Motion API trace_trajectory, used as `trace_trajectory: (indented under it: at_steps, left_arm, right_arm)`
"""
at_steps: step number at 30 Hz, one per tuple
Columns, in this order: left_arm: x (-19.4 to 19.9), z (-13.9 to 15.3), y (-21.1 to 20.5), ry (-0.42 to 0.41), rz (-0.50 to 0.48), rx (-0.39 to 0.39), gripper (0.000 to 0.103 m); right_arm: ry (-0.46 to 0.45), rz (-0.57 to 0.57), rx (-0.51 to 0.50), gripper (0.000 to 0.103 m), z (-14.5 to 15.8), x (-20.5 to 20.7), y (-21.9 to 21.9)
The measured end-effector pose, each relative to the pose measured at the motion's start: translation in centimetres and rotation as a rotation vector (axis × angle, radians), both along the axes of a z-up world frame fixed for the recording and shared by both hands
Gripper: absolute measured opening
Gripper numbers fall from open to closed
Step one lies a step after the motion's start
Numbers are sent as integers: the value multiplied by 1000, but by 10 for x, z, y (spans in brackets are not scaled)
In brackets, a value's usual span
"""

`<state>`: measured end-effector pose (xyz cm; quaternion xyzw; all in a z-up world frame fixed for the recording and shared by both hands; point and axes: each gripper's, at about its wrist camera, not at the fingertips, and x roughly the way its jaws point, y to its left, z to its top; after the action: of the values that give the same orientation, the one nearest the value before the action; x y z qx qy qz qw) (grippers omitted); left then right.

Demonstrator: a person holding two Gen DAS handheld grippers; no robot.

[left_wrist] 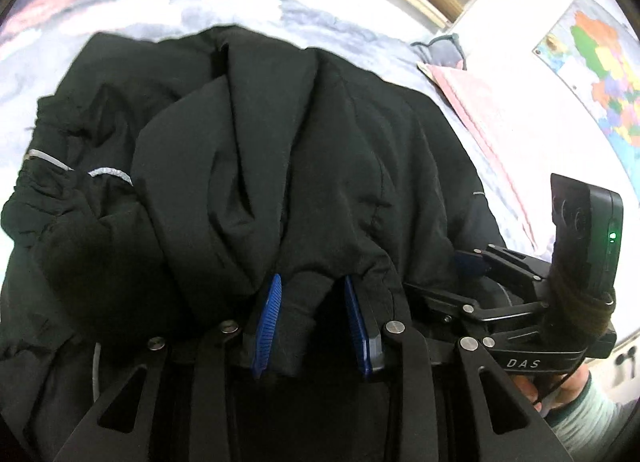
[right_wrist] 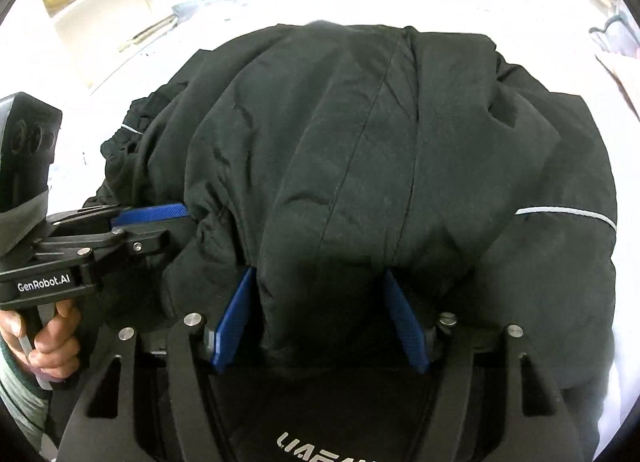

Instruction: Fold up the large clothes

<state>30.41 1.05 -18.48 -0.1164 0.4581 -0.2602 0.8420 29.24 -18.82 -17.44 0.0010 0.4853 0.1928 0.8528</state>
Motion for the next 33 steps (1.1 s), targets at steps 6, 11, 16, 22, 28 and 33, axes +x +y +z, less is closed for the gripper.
trace_trajectory:
  at_steps: [6, 11, 16, 22, 28, 33]
  left_arm:
    - [-32, 7, 2, -75, 4, 12, 34]
    - [-76, 48, 7, -200, -12, 77, 37]
    - [-143, 90, 34, -295, 41, 51, 56]
    - [-211, 123, 67, -365, 128, 162, 56]
    - [-255, 117, 124, -316, 262, 183, 56]
    - [-266, 84, 175, -186, 379, 151, 56]
  right_arm:
    - [-48, -20, 21, 71, 4, -16, -7]
    - [-63, -52, 31, 71, 23, -47, -19]
    - [-132, -97, 22, 71, 63, -97, -37]
    - [-126, -205, -55, 71, 90, -142, -62]
    - [-68, -342, 20, 71, 80, -175, -106]
    - [-23, -433, 0, 71, 64, -203, -141]
